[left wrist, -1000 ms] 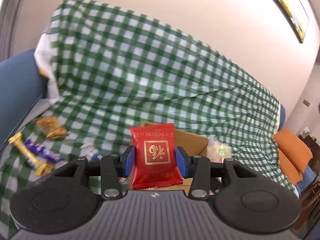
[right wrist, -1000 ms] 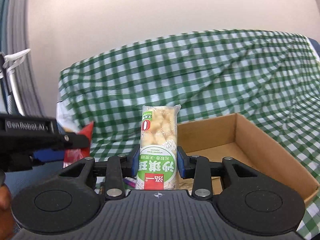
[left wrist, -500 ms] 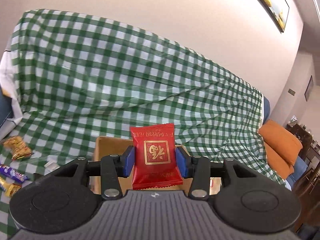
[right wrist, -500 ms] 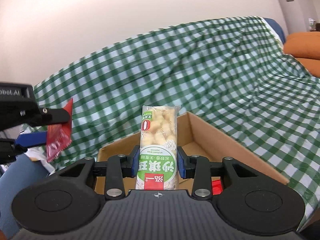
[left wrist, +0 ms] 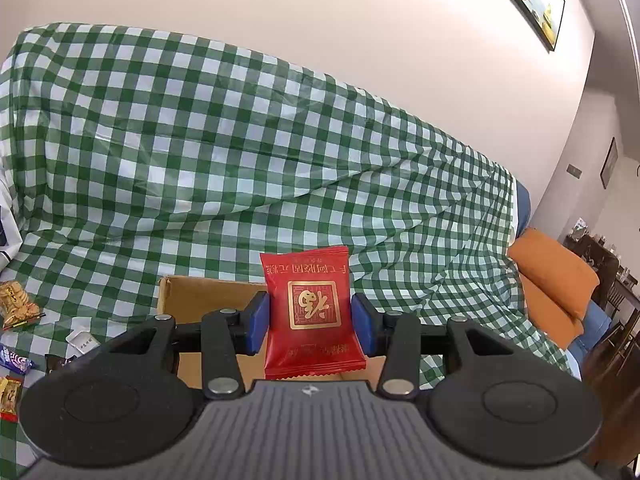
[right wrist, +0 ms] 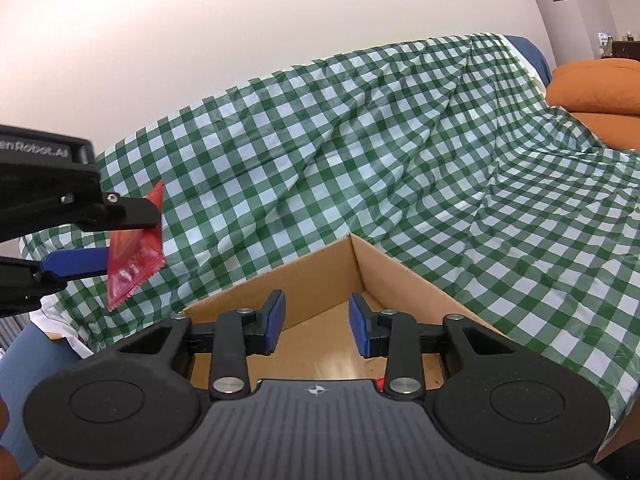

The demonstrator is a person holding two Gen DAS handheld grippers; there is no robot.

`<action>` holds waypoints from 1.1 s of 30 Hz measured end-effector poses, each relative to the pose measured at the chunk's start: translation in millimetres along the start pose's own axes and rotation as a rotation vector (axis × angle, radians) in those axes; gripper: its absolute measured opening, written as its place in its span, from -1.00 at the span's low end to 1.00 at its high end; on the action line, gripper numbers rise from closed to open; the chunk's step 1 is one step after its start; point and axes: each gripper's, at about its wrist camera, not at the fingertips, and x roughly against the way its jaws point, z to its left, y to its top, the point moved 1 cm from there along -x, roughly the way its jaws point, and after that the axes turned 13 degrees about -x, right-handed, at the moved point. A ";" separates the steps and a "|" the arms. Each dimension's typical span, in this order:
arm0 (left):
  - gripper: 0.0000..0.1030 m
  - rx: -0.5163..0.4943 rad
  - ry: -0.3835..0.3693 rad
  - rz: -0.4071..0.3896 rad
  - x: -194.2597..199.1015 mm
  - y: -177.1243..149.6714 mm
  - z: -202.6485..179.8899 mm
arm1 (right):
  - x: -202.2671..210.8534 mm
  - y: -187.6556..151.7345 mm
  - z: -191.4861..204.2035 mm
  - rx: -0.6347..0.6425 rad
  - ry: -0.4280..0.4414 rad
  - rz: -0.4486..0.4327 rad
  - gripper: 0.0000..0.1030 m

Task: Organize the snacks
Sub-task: 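Drop the rice cracker bar from the right tool while the left tool releases the red packet, then withdraw both tools from the box back toward the snack pile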

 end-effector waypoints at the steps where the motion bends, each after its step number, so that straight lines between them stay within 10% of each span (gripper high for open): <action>1: -0.05 -0.001 -0.002 0.003 -1.4 0.9 -0.5 | -1.7 -0.6 -0.2 0.001 0.001 0.007 -0.40; 18: 0.31 0.014 0.029 0.022 4.3 -15.3 6.9 | -9.1 -5.9 -11.2 -0.030 -0.156 -0.014 0.27; 27: 0.41 0.036 0.096 -0.017 32.3 -52.9 55.7 | 5.1 -13.4 -6.8 0.037 -0.195 -0.153 0.45; 33: 0.31 0.015 0.171 -0.006 57.4 -107.5 107.8 | 3.7 -22.6 0.7 0.074 -0.159 -0.076 0.61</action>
